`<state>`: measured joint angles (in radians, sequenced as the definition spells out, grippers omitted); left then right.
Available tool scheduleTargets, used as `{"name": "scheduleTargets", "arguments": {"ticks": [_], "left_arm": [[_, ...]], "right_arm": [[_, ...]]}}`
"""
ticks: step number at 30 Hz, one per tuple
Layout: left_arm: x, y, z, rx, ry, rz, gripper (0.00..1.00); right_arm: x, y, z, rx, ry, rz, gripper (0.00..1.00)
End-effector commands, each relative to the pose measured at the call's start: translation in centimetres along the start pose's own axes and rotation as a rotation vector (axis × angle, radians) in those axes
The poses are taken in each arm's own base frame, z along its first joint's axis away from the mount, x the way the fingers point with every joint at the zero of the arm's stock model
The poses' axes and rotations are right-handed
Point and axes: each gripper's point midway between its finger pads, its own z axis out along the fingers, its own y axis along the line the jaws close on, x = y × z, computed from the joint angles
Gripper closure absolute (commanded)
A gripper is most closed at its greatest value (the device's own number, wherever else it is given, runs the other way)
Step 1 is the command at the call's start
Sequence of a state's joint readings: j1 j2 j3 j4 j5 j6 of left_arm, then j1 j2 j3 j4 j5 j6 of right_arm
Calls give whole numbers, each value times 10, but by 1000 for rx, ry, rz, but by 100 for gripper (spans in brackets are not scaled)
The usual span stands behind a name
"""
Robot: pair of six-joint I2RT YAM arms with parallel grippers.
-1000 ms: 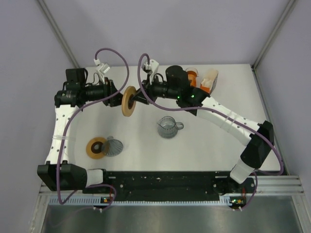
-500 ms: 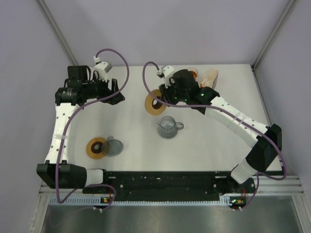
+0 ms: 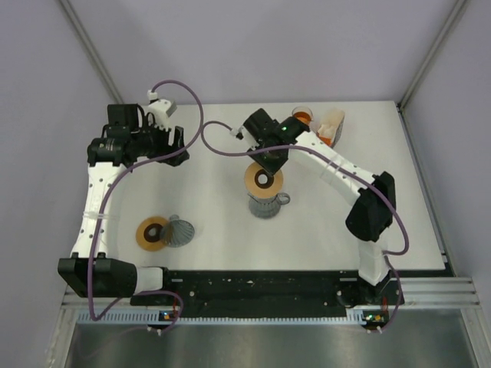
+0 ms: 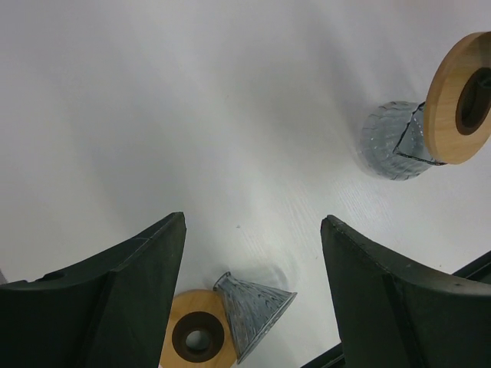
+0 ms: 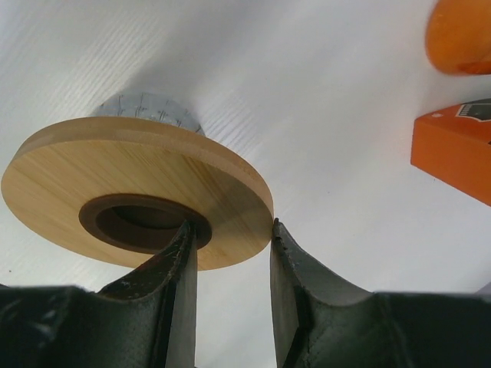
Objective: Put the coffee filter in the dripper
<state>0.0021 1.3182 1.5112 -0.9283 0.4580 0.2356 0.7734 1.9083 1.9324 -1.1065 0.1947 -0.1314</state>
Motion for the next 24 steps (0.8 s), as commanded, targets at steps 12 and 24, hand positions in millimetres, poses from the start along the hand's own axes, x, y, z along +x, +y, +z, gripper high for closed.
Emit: {"name": "scheduleTargets", "arguments": {"ticks": [12, 24], "left_arm": [[16, 13, -8, -88, 42, 47, 23], [54, 1, -19, -34, 177, 74, 22]], "right_arm": [[13, 27, 29, -17, 190, -153, 100], [-9, 29, 22, -36, 113, -127, 48]]}}
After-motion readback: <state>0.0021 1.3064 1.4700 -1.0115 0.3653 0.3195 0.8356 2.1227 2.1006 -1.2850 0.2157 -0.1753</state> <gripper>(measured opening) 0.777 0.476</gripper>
